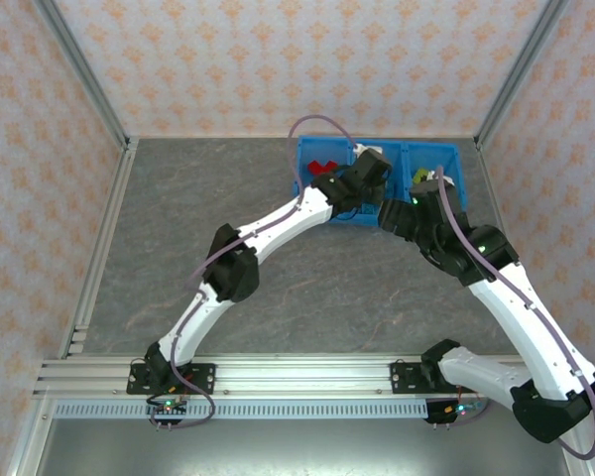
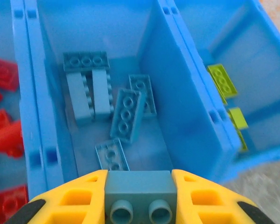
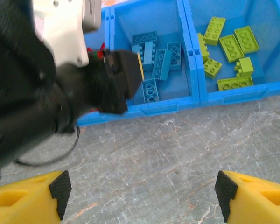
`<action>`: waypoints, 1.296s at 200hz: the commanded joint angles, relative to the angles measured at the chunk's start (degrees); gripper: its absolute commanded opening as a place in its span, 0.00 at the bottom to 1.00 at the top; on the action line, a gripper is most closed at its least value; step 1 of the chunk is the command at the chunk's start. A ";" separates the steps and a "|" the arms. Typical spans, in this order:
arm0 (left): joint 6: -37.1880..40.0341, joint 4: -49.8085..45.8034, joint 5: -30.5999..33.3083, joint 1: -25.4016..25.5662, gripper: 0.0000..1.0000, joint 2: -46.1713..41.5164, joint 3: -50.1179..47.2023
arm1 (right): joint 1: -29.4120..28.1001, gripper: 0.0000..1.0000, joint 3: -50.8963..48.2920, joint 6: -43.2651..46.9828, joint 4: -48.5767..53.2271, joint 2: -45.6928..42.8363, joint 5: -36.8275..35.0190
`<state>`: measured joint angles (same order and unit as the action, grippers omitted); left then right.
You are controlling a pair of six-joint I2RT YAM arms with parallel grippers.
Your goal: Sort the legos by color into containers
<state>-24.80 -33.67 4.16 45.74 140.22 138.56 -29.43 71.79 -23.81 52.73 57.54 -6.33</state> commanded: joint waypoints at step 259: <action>23.58 36.04 38.33 -10.17 0.83 -84.87 -102.79 | 18.91 0.99 -40.86 8.42 -59.13 4.51 -26.13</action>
<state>-5.93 -10.00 36.42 40.23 57.39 42.28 -13.10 33.85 -20.71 10.94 57.56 -30.11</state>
